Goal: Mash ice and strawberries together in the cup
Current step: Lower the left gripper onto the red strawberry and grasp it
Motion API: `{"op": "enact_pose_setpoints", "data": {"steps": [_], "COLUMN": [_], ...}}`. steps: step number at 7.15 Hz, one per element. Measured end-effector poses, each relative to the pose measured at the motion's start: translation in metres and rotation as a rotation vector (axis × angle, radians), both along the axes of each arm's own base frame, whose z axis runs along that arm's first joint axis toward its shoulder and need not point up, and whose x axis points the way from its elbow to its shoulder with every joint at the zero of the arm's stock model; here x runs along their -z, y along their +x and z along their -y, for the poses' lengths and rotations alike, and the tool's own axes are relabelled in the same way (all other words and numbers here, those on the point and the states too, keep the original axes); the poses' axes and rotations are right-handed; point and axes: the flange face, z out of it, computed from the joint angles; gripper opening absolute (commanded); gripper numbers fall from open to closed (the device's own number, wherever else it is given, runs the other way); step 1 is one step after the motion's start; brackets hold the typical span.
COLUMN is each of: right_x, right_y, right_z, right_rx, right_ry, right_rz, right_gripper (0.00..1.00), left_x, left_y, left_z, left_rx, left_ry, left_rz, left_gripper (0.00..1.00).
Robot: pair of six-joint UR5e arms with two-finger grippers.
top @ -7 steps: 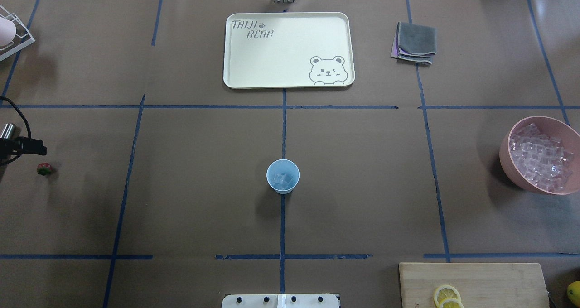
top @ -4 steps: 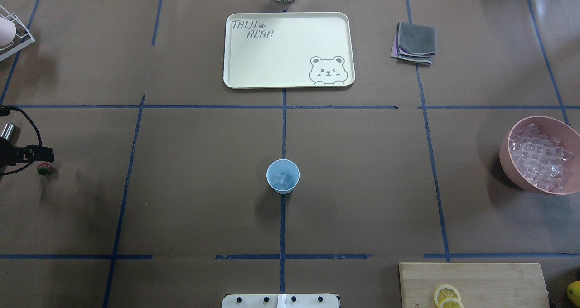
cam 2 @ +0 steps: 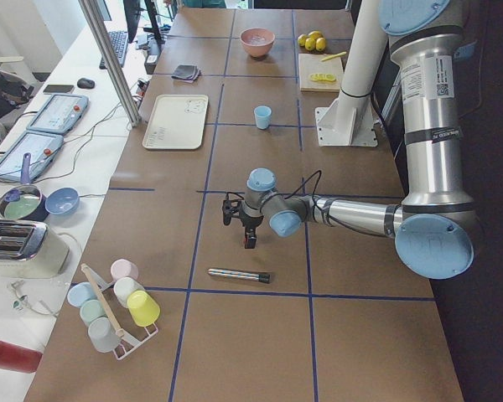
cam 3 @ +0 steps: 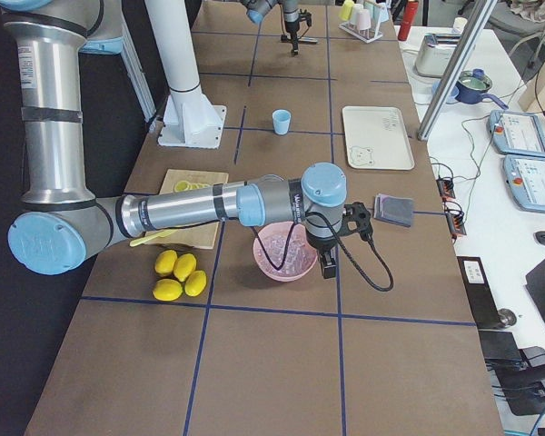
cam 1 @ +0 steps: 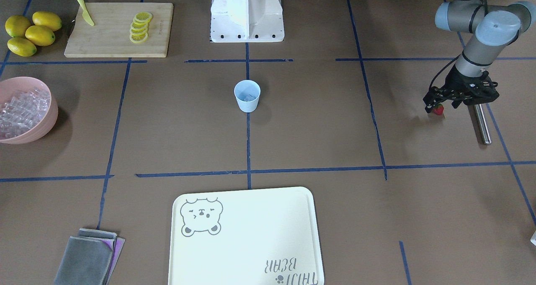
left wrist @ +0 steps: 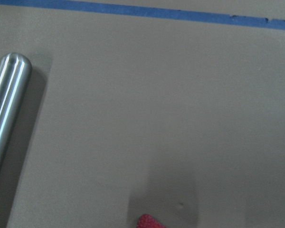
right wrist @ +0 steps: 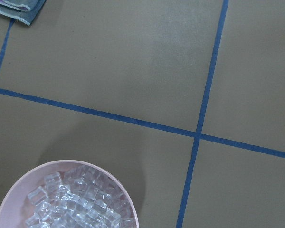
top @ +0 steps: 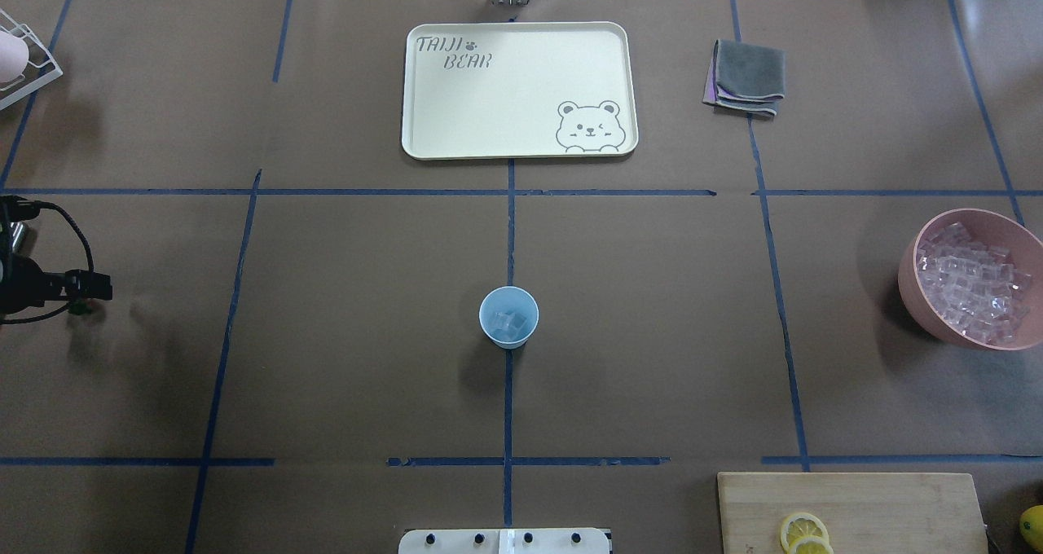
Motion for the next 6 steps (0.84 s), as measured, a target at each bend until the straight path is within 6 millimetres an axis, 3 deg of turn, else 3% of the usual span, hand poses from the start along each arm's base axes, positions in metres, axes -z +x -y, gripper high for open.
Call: {"op": "enact_pose_setpoints", "data": {"steps": [6], "right_x": [0.0019], "right_y": [0.0], "right_z": [0.001], "right_rx": [0.0], "right_ry": [0.004], "right_rz": [0.0], "right_gripper": [0.99], "left_x": [-0.0023], "left_y": [0.0005], "left_z": [-0.0001], "left_rx": [0.018], "left_ry": [-0.02], "left_rz": [-0.003], "left_gripper": [0.76]}}
